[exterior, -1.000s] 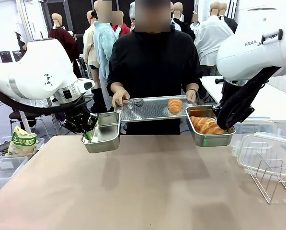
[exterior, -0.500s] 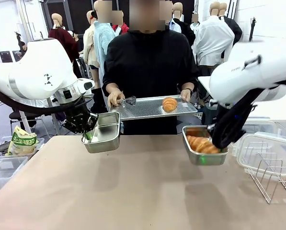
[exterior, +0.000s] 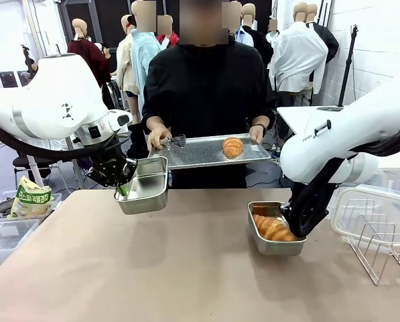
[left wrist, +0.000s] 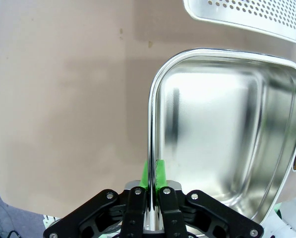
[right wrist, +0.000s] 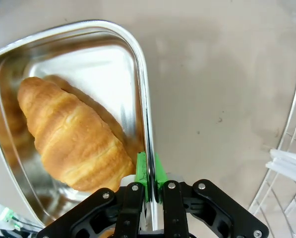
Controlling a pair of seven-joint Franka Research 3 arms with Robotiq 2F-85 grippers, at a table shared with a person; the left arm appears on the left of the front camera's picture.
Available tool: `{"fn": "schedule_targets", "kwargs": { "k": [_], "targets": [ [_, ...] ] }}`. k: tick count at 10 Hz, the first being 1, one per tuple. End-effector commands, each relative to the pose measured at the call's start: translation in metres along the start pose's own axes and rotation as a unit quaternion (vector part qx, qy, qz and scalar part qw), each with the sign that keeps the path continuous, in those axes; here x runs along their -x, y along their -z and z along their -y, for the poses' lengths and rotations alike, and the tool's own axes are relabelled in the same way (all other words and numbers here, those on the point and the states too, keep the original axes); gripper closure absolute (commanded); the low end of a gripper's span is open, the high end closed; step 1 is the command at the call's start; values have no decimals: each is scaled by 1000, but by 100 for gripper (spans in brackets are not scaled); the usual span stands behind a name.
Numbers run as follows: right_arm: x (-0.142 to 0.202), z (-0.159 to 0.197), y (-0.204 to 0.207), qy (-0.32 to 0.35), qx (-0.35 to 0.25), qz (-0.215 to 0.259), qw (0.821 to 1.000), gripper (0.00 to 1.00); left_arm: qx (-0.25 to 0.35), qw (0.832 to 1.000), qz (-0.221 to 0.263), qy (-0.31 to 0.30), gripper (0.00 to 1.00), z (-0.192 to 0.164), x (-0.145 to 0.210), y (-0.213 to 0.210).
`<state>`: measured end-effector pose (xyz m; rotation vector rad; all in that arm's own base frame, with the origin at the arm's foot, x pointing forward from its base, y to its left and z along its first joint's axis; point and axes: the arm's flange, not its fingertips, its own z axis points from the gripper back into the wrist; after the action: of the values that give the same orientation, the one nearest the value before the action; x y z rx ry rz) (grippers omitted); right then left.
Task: Place the bread in airtight containers.
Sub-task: Once an object is inside an Airtight Container , place the container in the center of the table.
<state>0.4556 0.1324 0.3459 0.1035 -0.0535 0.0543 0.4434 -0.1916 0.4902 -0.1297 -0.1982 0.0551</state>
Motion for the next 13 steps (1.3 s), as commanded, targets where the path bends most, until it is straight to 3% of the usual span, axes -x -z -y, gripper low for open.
{"fn": "schedule_targets", "kwargs": {
  "k": [1, 4, 10, 11, 13],
  "targets": [
    [7, 3, 5, 4, 35, 24, 999, 100, -2, 1000, 8, 4, 100, 0, -1, -3],
    [8, 5, 11, 55, 86, 44, 994, 100, -2, 1000, 8, 4, 100, 0, -1, -3],
    [7, 11, 22, 73, 67, 21, 995, 100, -2, 1000, 8, 4, 100, 0, -1, -3],
    [7, 12, 22, 69, 64, 8, 996, 94, -2, 1000, 8, 4, 100, 0, -1, -3],
    [6, 12, 22, 67, 66, 1, 996, 56, -2, 1000, 8, 4, 100, 0, -1, -3]
  ]
}}
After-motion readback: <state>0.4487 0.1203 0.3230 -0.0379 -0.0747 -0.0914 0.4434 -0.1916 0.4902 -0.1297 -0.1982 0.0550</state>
